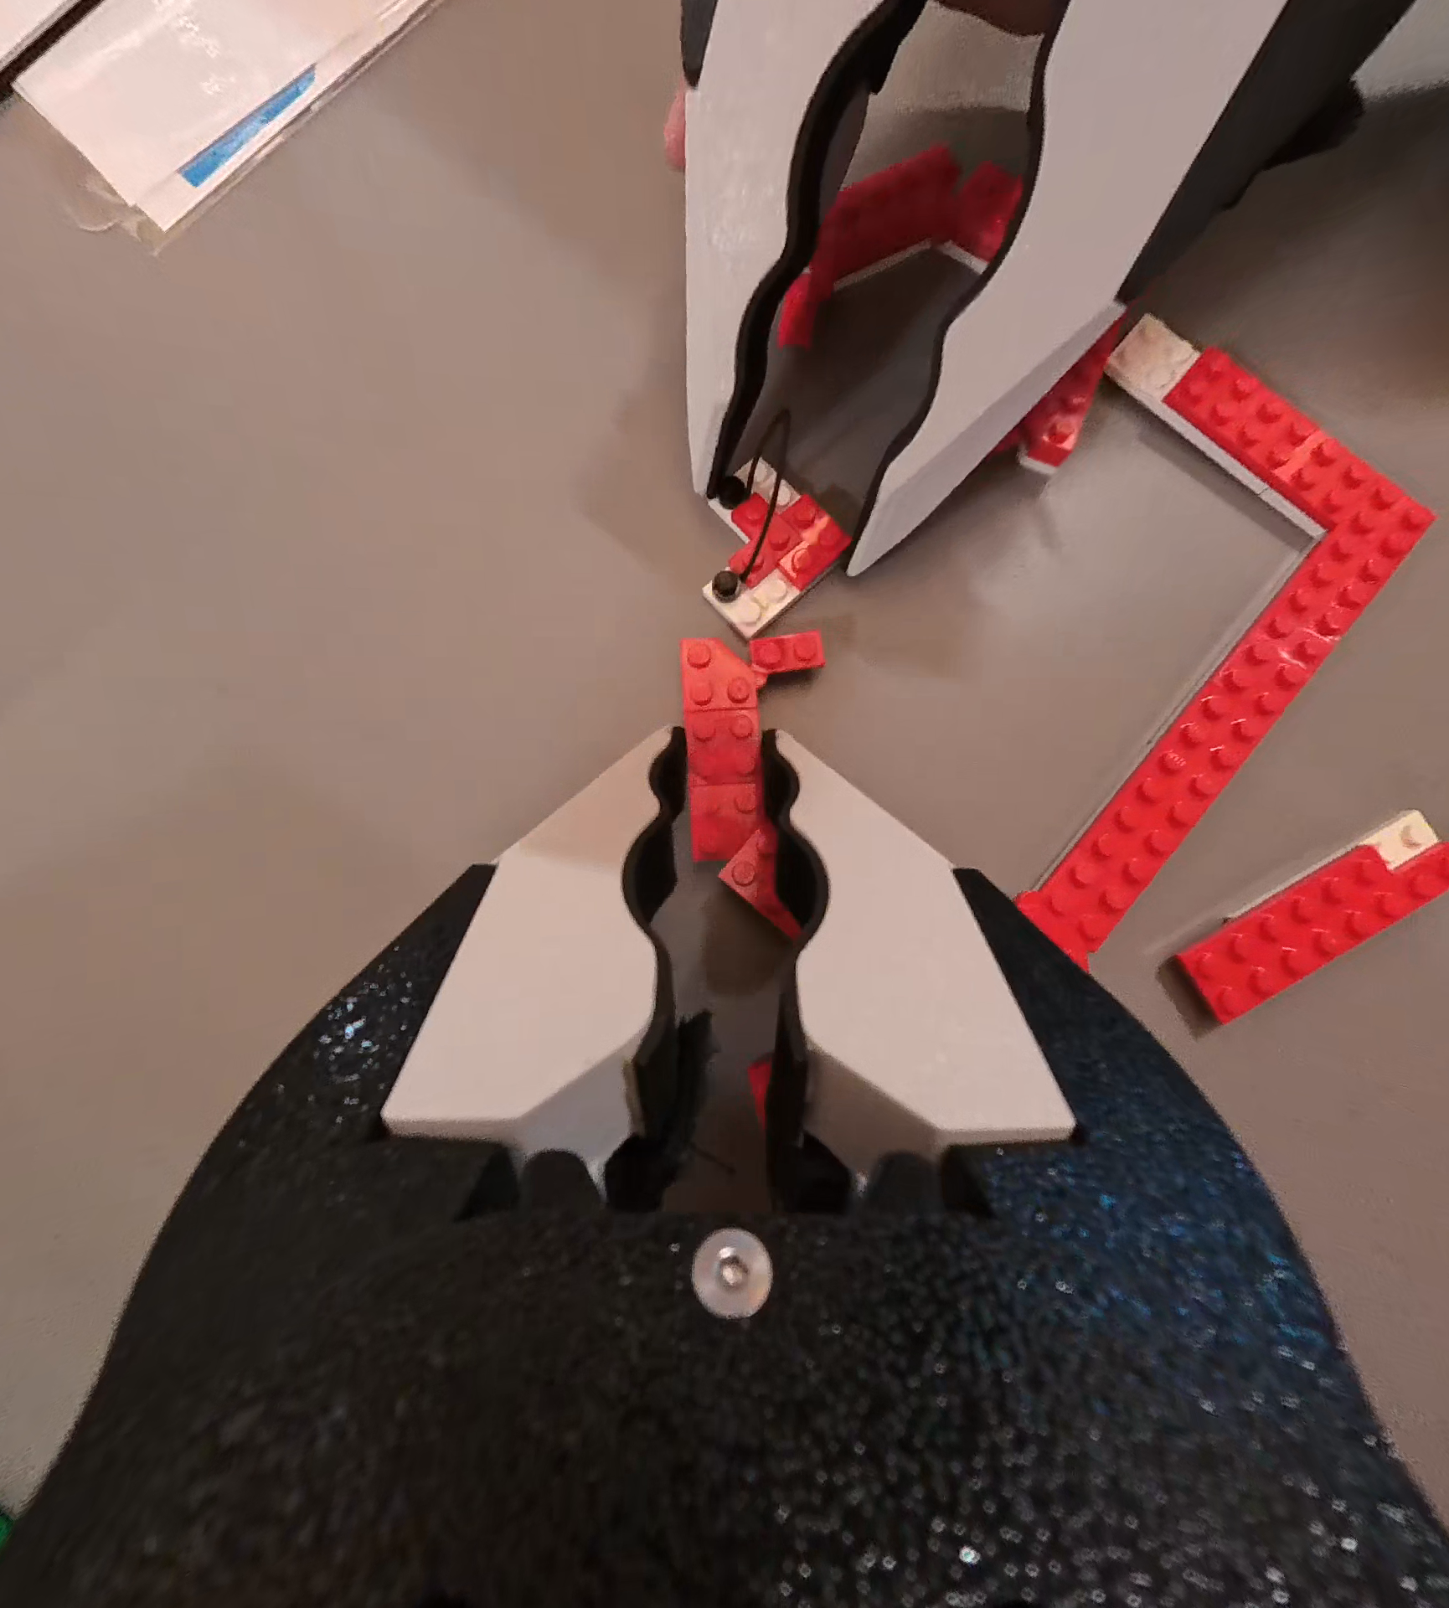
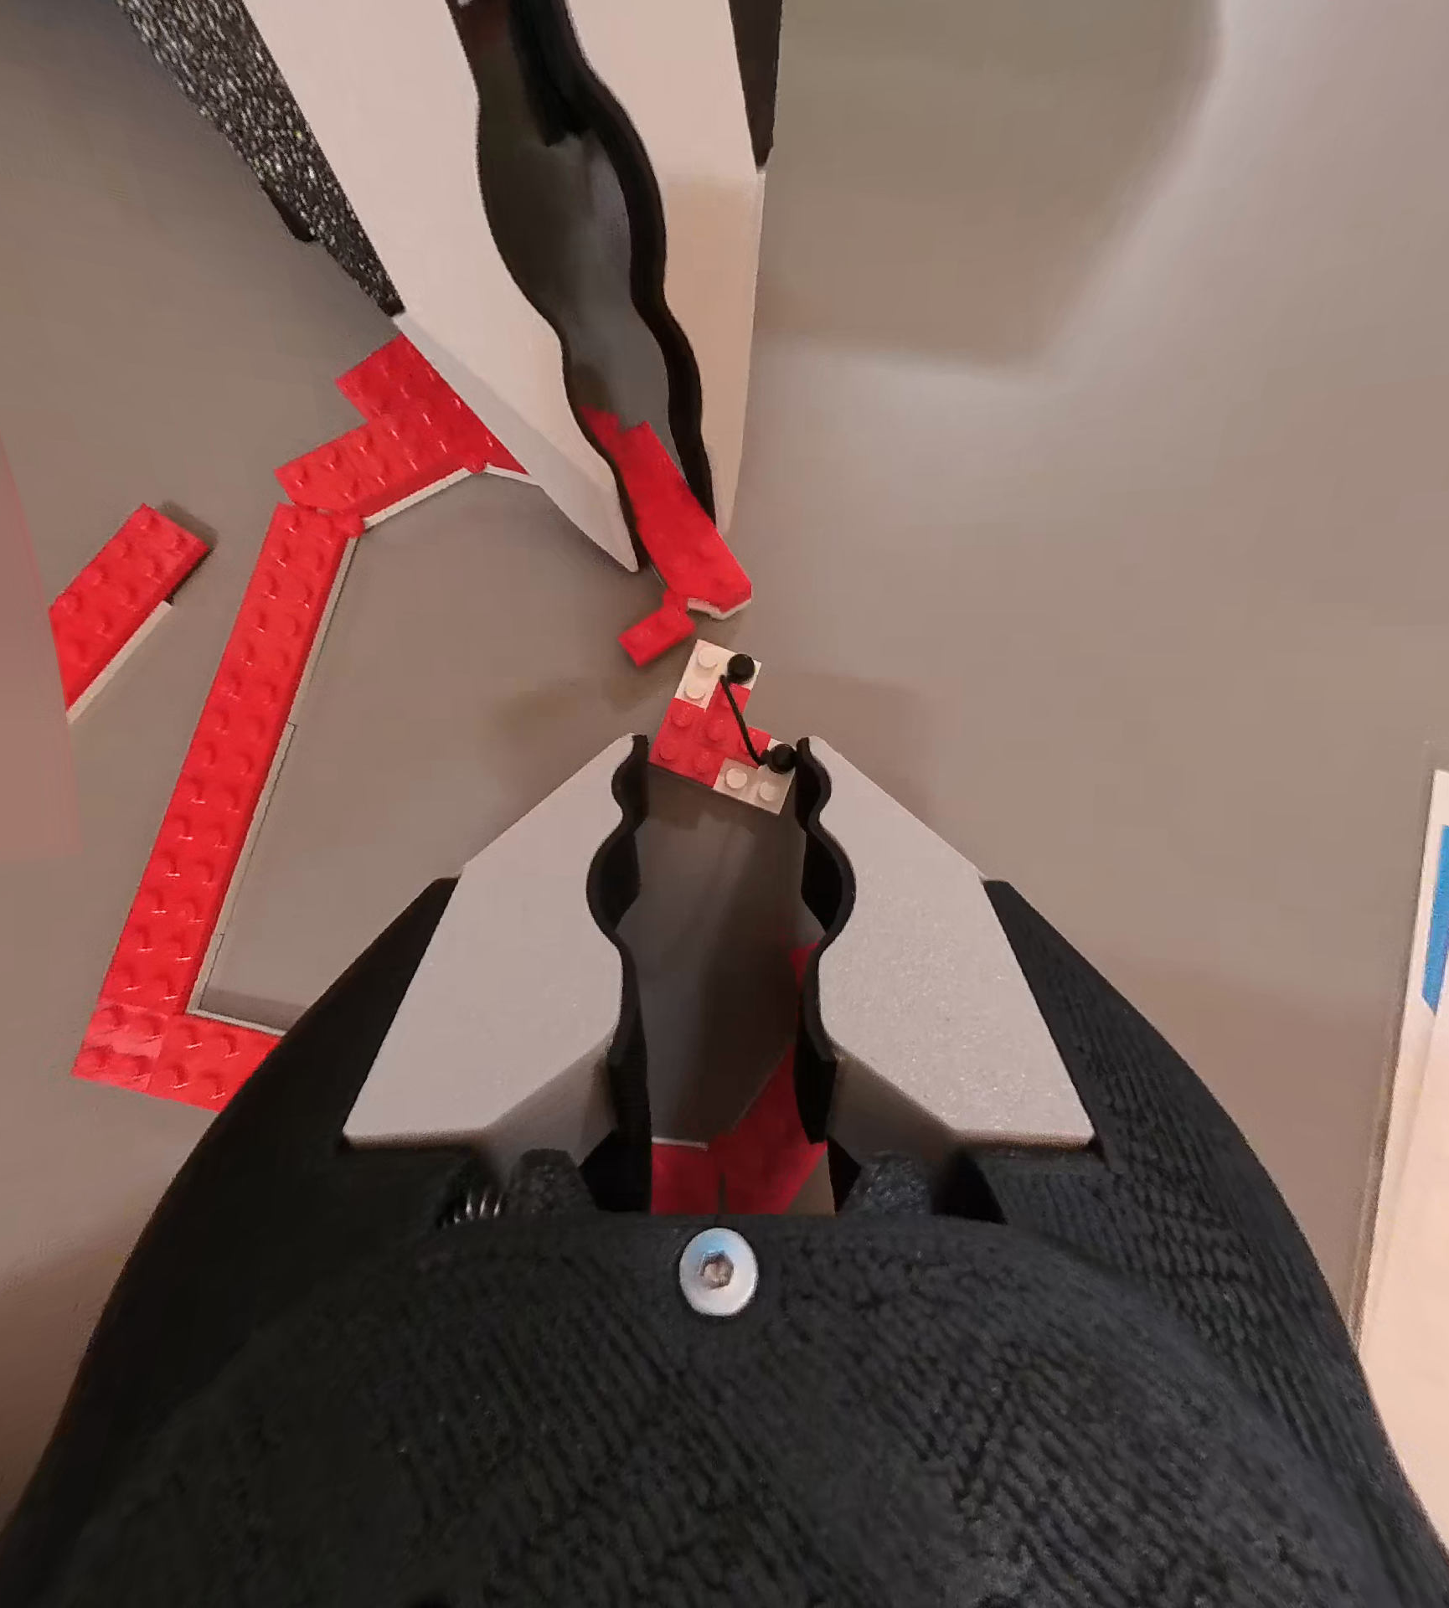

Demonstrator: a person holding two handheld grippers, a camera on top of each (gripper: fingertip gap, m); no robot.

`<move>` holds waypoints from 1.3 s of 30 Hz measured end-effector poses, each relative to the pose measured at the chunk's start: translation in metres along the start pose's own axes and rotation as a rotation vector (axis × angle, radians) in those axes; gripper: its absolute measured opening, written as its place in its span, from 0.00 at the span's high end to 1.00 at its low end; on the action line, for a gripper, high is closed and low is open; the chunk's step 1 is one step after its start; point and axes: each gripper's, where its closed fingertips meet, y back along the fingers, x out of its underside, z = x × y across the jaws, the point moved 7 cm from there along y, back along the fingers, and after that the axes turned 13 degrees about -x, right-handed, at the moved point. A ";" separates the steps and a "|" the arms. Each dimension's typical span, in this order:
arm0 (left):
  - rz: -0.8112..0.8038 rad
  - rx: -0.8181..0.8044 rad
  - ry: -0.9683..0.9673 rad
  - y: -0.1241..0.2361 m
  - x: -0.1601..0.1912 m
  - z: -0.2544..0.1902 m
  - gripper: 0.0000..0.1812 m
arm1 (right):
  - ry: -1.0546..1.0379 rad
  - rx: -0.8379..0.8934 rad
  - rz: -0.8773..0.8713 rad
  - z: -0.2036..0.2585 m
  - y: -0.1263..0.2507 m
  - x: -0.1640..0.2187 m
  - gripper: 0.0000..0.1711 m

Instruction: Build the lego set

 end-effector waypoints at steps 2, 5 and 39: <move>-0.013 -0.007 -0.005 0.001 0.001 0.001 0.92 | -0.001 0.002 0.019 0.002 -0.001 -0.002 0.81; -0.024 -0.010 -0.002 0.003 0.002 0.003 0.92 | 0.004 0.020 0.059 0.003 -0.001 -0.003 0.81; 0.027 -0.057 0.277 0.002 0.009 0.028 0.92 | -0.244 0.184 -0.025 -0.003 -0.018 -0.031 0.81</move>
